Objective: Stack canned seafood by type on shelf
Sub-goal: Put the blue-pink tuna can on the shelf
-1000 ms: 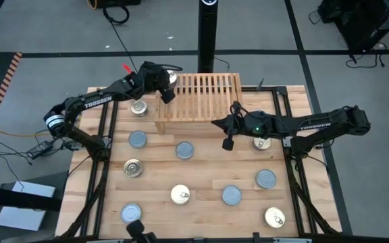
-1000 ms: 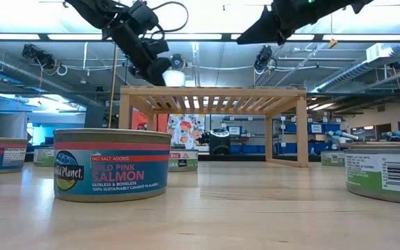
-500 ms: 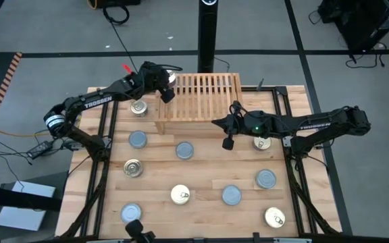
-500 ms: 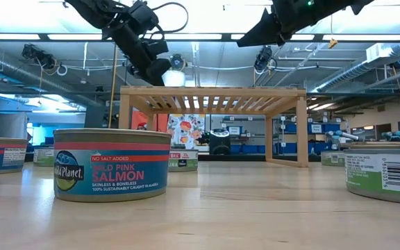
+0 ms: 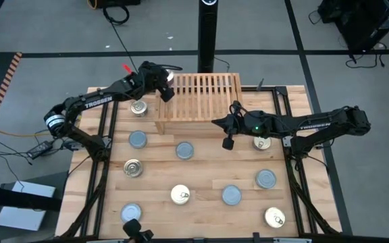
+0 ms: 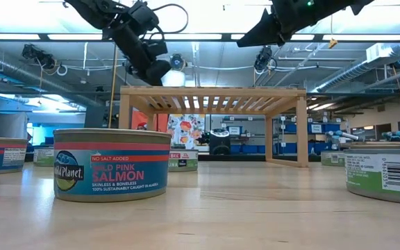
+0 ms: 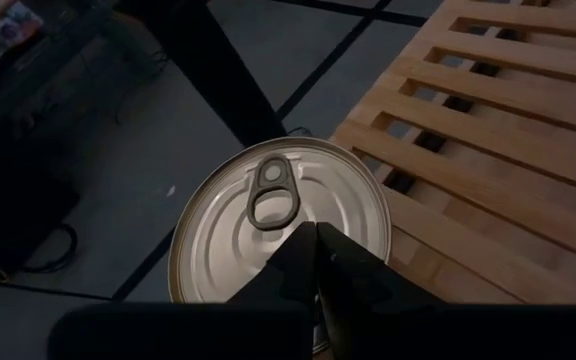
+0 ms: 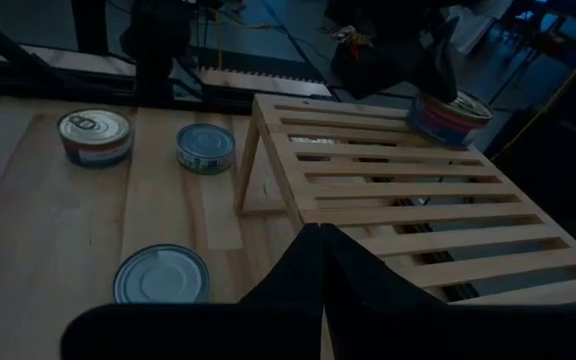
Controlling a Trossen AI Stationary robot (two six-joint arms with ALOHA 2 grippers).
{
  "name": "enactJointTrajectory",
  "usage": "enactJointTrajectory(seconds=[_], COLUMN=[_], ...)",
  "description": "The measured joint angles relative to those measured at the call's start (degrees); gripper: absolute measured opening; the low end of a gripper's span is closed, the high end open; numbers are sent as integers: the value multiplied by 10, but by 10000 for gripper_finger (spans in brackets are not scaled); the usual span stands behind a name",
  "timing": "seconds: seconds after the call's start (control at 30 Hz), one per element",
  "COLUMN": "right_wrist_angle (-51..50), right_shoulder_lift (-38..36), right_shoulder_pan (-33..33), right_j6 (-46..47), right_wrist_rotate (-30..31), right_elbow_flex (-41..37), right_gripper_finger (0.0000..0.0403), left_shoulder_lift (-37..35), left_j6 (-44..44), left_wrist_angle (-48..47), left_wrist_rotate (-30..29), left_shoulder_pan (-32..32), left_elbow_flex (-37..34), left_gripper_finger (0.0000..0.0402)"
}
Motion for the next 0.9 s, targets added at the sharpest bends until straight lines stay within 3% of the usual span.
enactJointTrajectory(seconds=[0.67,0.9], right_wrist_angle=[0,0], right_shoulder_lift=[0,0], right_shoulder_pan=[0,0], right_j6=[0,0], right_wrist_rotate=[0,0], right_elbow_flex=[0,0], right_gripper_finger=[9,9], left_shoulder_lift=[1,1], left_j6=[-7,-6], left_wrist_angle=[12,8], left_wrist_rotate=[-10,-11], left_shoulder_pan=[2,-11], left_elbow_flex=[0,38], left_gripper_finger=[19,19])
